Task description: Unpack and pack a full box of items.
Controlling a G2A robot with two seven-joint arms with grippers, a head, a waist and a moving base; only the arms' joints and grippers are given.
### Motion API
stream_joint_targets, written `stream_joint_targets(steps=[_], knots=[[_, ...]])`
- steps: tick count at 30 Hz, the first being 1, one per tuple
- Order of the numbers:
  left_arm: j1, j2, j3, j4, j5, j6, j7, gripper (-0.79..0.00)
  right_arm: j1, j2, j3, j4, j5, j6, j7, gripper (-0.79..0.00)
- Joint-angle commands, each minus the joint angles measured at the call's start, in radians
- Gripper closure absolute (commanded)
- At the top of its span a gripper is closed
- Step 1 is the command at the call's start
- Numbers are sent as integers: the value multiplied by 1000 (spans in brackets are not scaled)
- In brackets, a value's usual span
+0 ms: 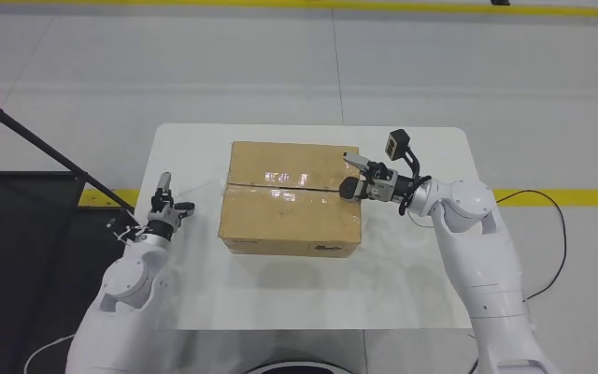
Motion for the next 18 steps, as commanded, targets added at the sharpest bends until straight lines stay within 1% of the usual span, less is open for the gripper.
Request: stream_joint_targets(steps=[1, 4, 7, 12, 18], knots=[[-24, -3, 5, 25, 2, -9, 11, -785, 0, 0, 0, 0, 0, 0, 0, -785], [-50, -6, -5, 42, 0, -34, 41, -785, 0, 0, 0, 0, 0, 0, 0, -785], [-43, -6, -28, 14, 11, -55, 64, -785, 0, 0, 0, 0, 0, 0, 0, -785], [4, -3, -75, -106, 81, -76, 101, -785, 0, 0, 0, 0, 0, 0, 0, -785], [42, -2, -110, -257, 173, -57, 139, -785, 0, 0, 0, 0, 0, 0, 0, -785]])
